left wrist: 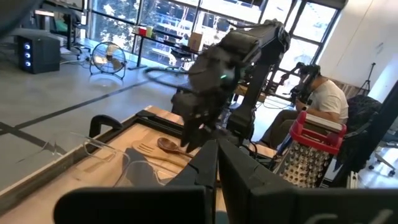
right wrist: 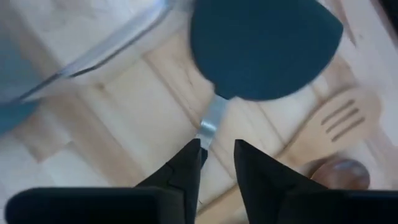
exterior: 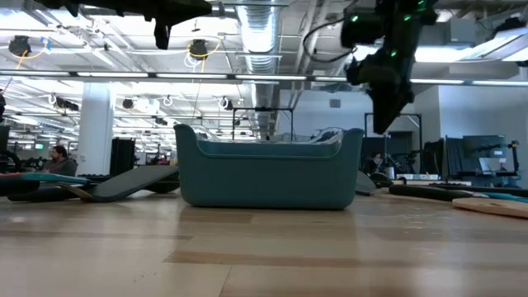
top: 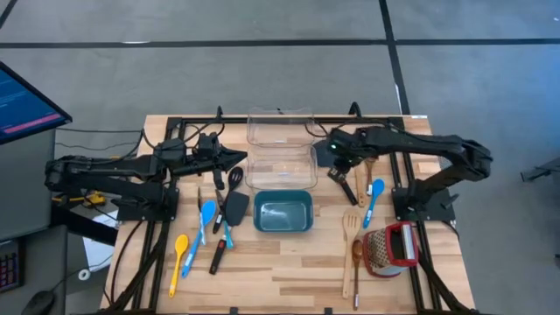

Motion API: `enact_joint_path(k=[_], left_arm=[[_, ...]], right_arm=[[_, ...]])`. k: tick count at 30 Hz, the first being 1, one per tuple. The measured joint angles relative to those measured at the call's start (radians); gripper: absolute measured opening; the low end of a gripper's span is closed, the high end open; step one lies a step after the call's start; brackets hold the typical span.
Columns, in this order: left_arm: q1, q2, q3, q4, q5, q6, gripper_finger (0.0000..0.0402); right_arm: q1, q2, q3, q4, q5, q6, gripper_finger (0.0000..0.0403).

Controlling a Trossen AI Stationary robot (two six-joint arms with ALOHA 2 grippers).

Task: Pick & Place Kitchen Items
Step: Put the black spatula into the top transparent bin

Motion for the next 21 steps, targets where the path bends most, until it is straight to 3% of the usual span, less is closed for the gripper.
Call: enact_joint_path(k=[11,16,21], left_arm=[[0.000,0.000,0.000,0.002,-0.010,0.000,0.0002],[0.000,0.000,0.000,0.002,-0.011,-0.003,0.0002],[0.000,0.000,0.000,0.002,-0.012,-0.026,0.0002]], right_arm=[[0.051,-0.304,-0.283,0.118,-0.025,0.177,0.0066],[0.048,-0.331,-0.320,0.121,-0.023,0.257,0.0066],[0.020,-0.273,-0.321,0.124,-0.022,0.354,0.0069]])
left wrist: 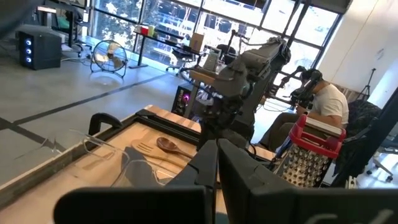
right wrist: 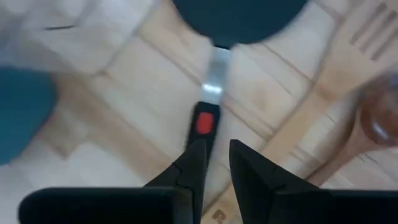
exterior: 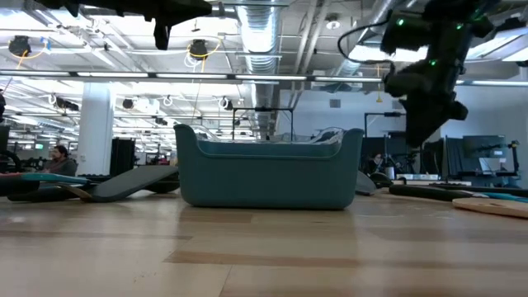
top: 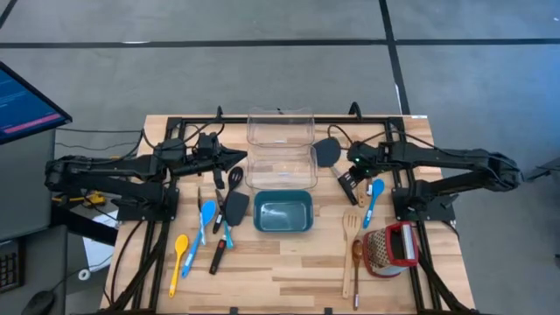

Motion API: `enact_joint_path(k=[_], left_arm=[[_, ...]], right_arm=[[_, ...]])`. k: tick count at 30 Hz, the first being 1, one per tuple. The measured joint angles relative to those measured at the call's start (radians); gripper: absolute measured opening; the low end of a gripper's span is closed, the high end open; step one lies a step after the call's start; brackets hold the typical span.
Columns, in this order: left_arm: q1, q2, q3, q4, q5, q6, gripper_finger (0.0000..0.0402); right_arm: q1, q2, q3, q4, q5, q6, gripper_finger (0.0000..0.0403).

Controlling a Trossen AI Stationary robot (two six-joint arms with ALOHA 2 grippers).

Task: Pick & Place Kitchen Items
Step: Put the black spatula into the top transparent bin

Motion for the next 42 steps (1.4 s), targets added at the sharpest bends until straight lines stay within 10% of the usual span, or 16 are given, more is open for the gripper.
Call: enact_joint_path(k=[19,33,42], left_arm=[[0.000,0.000,0.000,0.000,-0.003,0.000,0.0002],[0.000,0.000,0.000,0.000,-0.002,0.000,0.0002],[0.000,0.000,0.000,-0.001,0.001,0.000,0.0002]], right_arm=[[0.026,0.336,0.000,0.157,-0.078,-0.034,0.0235],[0.035,0.471,0.007,0.181,-0.075,-0.068,0.0215],[0.027,0.418,-0.003,0.197,-0.055,-0.059,0.0132]])
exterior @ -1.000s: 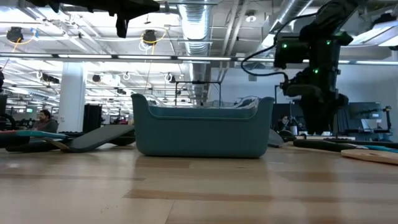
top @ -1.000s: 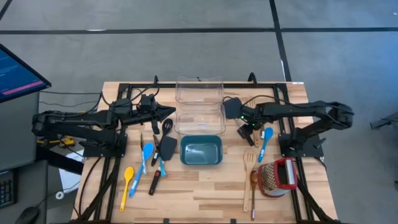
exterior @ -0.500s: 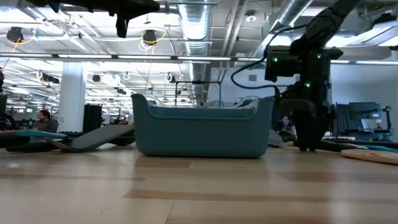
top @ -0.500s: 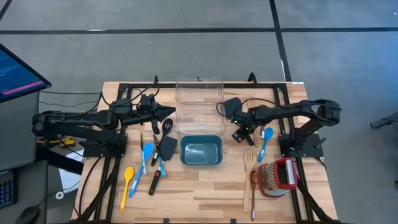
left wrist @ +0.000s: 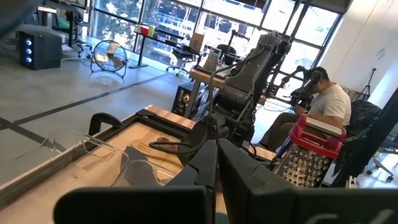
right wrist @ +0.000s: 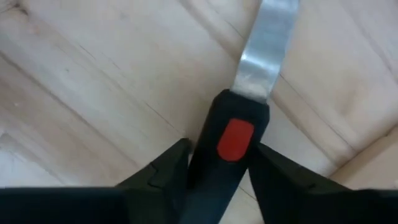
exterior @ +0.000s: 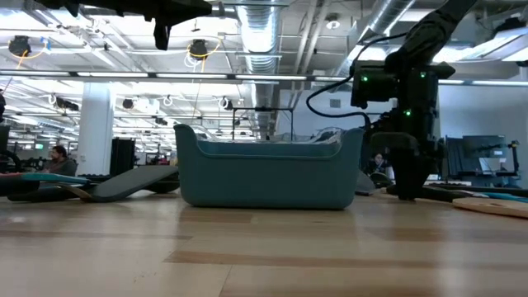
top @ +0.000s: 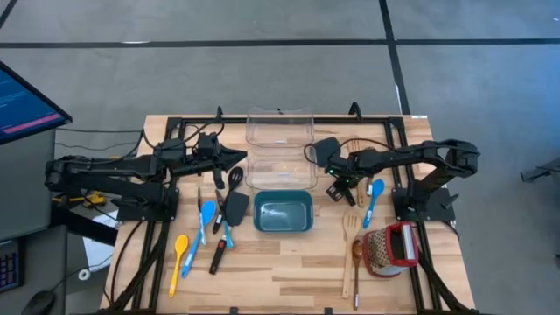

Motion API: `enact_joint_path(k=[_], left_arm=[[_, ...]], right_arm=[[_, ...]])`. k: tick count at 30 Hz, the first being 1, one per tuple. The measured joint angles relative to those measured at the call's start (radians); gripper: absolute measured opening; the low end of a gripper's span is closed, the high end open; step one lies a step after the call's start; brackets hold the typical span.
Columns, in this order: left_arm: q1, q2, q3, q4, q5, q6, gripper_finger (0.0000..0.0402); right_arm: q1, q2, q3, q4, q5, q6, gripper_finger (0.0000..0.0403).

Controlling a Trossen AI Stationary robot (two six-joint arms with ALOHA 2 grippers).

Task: Pick & Place Kitchen Items
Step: Put the black spatula into the top transparent bin

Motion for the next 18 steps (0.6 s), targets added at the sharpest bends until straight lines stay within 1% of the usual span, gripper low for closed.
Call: enact_joint_path(k=[2,4,18], left_arm=[[0.000,0.000,0.000,0.000,0.000,0.000,0.0002],[0.000,0.000,0.000,0.000,-0.001,0.000,0.0002],[0.000,0.000,0.000,0.000,-0.006,0.000,0.0002]], right_arm=[[-0.005,-0.005,-0.001,-0.001,0.011,0.008,0.0110],[-0.011,-0.006,-0.001,0.000,0.016,0.011,0.0100],[-0.021,-0.013,0.002,-0.062,0.015,0.113,0.0100]])
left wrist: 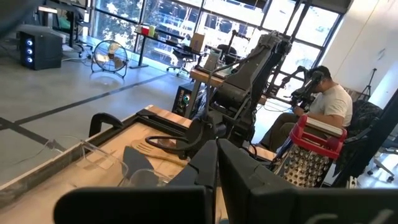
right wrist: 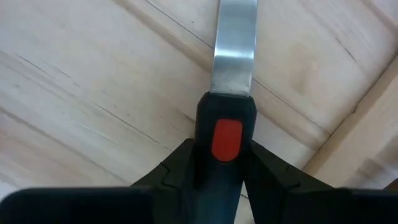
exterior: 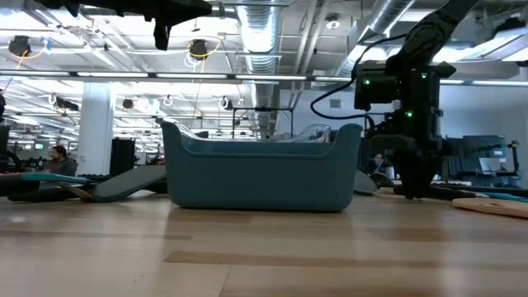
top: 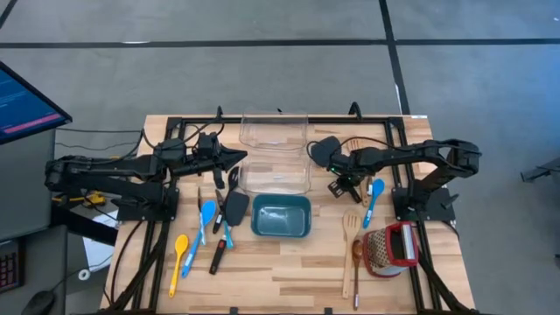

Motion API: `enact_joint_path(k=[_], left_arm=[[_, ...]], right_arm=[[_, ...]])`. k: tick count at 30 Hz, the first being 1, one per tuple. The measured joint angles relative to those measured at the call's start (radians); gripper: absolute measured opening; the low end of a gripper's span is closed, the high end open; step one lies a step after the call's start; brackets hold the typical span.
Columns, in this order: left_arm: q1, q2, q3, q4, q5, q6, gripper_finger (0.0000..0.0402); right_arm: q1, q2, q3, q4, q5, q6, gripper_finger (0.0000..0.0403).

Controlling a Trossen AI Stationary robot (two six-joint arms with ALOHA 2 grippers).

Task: Pick & Place Kitchen Items
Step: Put the black spatula into the top transparent bin

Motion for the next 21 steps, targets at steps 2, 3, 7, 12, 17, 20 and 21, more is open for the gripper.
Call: enact_joint_path(k=[2,3,7,12,17,20,21], left_arm=[[0.000,0.000,0.000,0.000,0.000,0.000,0.0002],[0.000,0.000,0.000,0.000,0.000,0.000,0.0002],[0.000,0.000,0.000,0.000,0.001,0.000,0.0002],[0.000,0.000,0.000,0.000,0.001,0.000,0.0002],[0.000,0.000,0.000,0.000,0.001,0.000,0.0002],[0.000,0.000,0.000,0.000,0.002,0.001,0.0002],[0.000,0.000,0.000,0.000,0.002,0.001,0.0002]], right_arm=[[0.000,-0.015,0.000,-0.004,0.003,0.003,0.0100],[0.000,-0.021,0.000,-0.003,0.011,0.003,0.0100],[-0.013,-0.082,0.000,-0.019,0.046,0.009,0.0100],[-0.052,-0.200,0.001,-0.033,0.097,0.010,0.0100],[-0.096,-0.330,0.005,-0.038,0.120,0.008,0.0100],[-0.110,-0.392,0.031,-0.053,0.148,-0.011,0.0100],[-0.111,-0.409,0.045,-0.052,0.161,-0.018,0.0100]])
